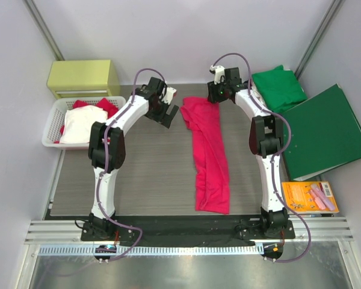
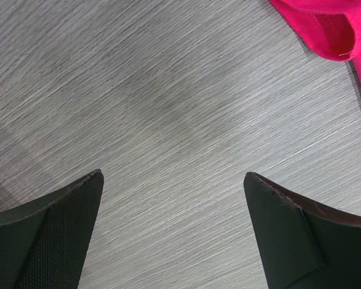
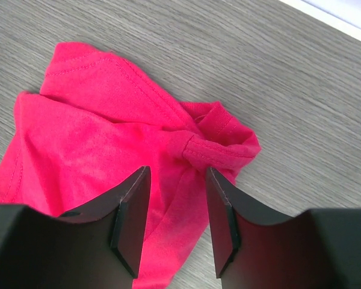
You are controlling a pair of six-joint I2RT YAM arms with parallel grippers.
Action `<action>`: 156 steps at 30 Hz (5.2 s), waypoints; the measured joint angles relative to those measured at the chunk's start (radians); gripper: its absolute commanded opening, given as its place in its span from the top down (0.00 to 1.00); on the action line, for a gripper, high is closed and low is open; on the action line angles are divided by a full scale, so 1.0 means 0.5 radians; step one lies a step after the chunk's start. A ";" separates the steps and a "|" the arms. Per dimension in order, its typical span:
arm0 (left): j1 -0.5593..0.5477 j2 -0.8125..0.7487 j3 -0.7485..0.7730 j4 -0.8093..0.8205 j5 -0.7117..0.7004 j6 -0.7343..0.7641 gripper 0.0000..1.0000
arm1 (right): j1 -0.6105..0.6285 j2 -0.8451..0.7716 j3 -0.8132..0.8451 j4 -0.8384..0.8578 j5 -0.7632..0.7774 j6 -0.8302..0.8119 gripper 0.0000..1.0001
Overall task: Fold and stack the t-shirts
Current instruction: Grab the bottom of the folded rectangular tshirt with right arm
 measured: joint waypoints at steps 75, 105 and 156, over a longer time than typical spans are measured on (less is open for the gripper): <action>-0.024 -0.221 -0.340 0.113 -0.039 -0.007 0.00 | -0.177 -1.798 -1.991 0.362 0.210 -0.042 0.99; -0.027 -0.500 -0.697 0.241 -0.194 0.064 0.00 | 0.006 -0.211 -0.479 -0.127 0.231 0.016 0.99; -0.035 -0.828 -1.028 0.278 0.356 -0.207 0.00 | 0.282 -1.742 -1.121 -0.061 0.616 0.056 0.12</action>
